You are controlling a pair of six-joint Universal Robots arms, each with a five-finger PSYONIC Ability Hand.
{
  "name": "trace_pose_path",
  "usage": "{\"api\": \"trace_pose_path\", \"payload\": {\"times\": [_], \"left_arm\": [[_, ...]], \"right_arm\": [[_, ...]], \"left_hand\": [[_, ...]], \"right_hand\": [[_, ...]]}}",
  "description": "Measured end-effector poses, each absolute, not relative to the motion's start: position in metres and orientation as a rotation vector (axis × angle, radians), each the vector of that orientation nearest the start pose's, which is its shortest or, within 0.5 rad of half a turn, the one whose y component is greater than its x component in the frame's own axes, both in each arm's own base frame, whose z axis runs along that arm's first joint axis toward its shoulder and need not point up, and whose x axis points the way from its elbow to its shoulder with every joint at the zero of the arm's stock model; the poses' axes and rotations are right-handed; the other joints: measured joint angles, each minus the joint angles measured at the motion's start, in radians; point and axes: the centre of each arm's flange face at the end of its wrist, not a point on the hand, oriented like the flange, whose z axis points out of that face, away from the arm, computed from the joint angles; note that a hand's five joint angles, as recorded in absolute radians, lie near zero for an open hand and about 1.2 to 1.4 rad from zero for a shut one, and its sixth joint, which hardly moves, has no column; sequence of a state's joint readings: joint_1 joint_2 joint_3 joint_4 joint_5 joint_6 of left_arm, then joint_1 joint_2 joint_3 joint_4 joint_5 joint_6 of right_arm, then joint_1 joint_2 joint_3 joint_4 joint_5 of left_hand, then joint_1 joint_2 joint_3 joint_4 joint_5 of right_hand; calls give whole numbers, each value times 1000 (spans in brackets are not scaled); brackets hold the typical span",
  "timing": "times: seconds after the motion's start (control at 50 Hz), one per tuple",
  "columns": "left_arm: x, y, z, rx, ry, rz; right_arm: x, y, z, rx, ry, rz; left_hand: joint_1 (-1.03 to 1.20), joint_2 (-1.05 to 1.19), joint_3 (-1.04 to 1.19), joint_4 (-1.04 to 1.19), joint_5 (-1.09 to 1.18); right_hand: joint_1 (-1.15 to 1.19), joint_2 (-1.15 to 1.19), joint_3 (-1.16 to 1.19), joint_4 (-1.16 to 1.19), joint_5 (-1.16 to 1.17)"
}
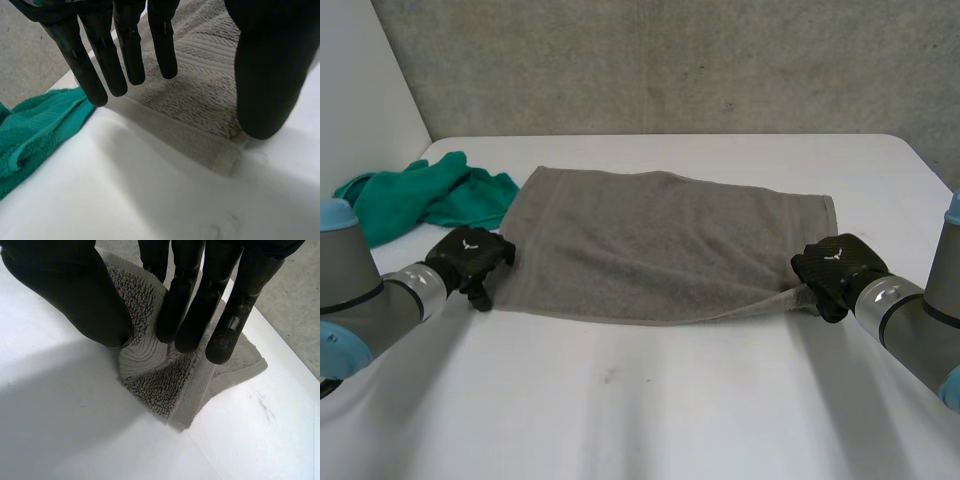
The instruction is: Fold the laundry.
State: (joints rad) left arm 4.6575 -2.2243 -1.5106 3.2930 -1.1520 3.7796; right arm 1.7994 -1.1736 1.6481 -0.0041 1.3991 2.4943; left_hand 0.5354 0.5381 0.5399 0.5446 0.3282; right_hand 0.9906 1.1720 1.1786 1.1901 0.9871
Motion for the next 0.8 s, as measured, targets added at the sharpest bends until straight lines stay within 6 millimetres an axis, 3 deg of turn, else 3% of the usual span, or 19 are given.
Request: {"api": "trace_pose_path", "payload": {"times": [0.44,0.52,0.58,0.6,0.8], "left_arm": [[-204,-376,108,1257,2316,-1802],[-207,-376,105,1266,2321,-1798],[-207,-376,105,1270,2325,-1794],[-207,-376,105,1271,2326,-1793],[-210,-369,111,1252,2333,-1757]], "right_arm": [[216,-284,159,-1291,2420,-1677],[216,-285,159,-1290,2421,-1677],[216,-285,159,-1290,2421,-1678],[216,-285,159,-1290,2421,-1678],[216,-285,160,-1290,2420,-1680]], "left_hand": [[207,194,188,185,202],[447,431,427,426,448],[447,431,427,426,448],[603,611,600,601,623],[604,650,645,652,639]], "right_hand": [[0,0,0,0,0],[0,0,0,0,0],[0,0,0,0,0],[0,0,0,0,0],[0,0,0,0,0]]}}
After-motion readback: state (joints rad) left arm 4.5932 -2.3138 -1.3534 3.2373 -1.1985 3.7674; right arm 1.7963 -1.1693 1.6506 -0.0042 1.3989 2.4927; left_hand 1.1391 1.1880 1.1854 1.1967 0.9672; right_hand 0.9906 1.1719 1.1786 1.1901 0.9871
